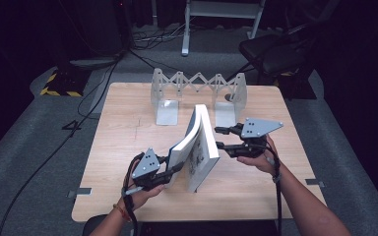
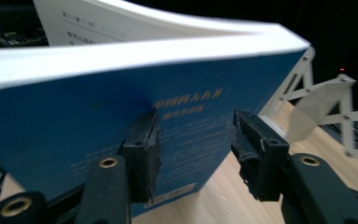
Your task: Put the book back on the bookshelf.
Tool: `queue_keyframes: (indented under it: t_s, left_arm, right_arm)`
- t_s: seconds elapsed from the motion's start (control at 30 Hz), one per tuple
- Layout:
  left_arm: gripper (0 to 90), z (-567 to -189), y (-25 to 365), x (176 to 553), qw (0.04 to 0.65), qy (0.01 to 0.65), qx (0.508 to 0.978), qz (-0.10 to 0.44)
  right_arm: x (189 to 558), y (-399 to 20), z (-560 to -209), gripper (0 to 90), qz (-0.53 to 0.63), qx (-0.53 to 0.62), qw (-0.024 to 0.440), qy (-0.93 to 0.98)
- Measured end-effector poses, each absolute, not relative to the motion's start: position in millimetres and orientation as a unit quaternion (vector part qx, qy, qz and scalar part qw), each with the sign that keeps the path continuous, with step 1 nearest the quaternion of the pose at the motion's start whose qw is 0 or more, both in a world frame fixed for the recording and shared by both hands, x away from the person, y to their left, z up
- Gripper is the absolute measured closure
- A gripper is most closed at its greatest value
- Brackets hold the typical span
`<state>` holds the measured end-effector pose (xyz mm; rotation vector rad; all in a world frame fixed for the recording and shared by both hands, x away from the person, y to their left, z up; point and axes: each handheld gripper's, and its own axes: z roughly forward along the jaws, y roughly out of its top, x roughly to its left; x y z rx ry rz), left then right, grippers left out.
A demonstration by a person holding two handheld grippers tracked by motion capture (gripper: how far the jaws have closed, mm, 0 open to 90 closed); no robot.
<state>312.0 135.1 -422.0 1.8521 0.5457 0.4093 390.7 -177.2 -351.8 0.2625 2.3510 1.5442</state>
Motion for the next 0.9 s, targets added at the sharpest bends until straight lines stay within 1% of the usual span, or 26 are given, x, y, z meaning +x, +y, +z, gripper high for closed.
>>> queue_keyframes:
  t_s: [0.07, 0.13, 0.2, 0.27, 0.33, 0.37, 0.5, 0.57, 0.63, 0.7, 0.9]
  left_arm:
    - [58.0, -424, 133, 309, 0.538, 0.229, 0.792, 0.177]
    - [53.0, -424, 133, 308, 0.538, 0.237, 0.789, 0.179]
    - [42.2, -423, 132, 308, 0.537, 0.246, 0.788, 0.176]
    - [33.1, -423, 129, 305, 0.527, 0.236, 0.798, 0.175]
    - [28.0, -423, 128, 303, 0.520, 0.229, 0.805, 0.172]
    - [24.0, -424, 128, 301, 0.517, 0.225, 0.808, 0.170]
    - [16.2, -427, 122, 296, 0.503, 0.222, 0.820, 0.159]
    - [15.5, -428, 119, 293, 0.497, 0.223, 0.823, 0.162]
    - [13.0, -428, 115, 292, 0.494, 0.226, 0.824, 0.163]
    - [12.9, -426, 112, 290, 0.496, 0.234, 0.821, 0.162]
    - [4.6, -426, 95, 288, 0.483, 0.275, 0.810, 0.185]
  right_arm:
    - [388, -168, -354, 49.1, 0.534, 0.086, 0.157, 0.827]
    - [386, -162, -357, 48.7, 0.531, 0.080, 0.153, 0.830]
    - [385, -158, -361, 47.6, 0.530, 0.078, 0.147, 0.832]
    - [384, -154, -366, 47.6, 0.523, 0.077, 0.142, 0.837]
    - [383, -152, -370, 47.6, 0.524, 0.077, 0.135, 0.838]
    - [383, -151, -371, 47.7, 0.523, 0.076, 0.131, 0.839]
    - [380, -145, -376, 47.8, 0.521, 0.068, 0.123, 0.842]
    - [378, -142, -377, 47.8, 0.520, 0.066, 0.121, 0.843]
    - [378, -139, -378, 47.8, 0.519, 0.063, 0.121, 0.844]
    - [377, -137, -378, 47.8, 0.520, 0.062, 0.118, 0.844]
    - [377, -130, -382, 47.6, 0.528, 0.068, 0.111, 0.839]
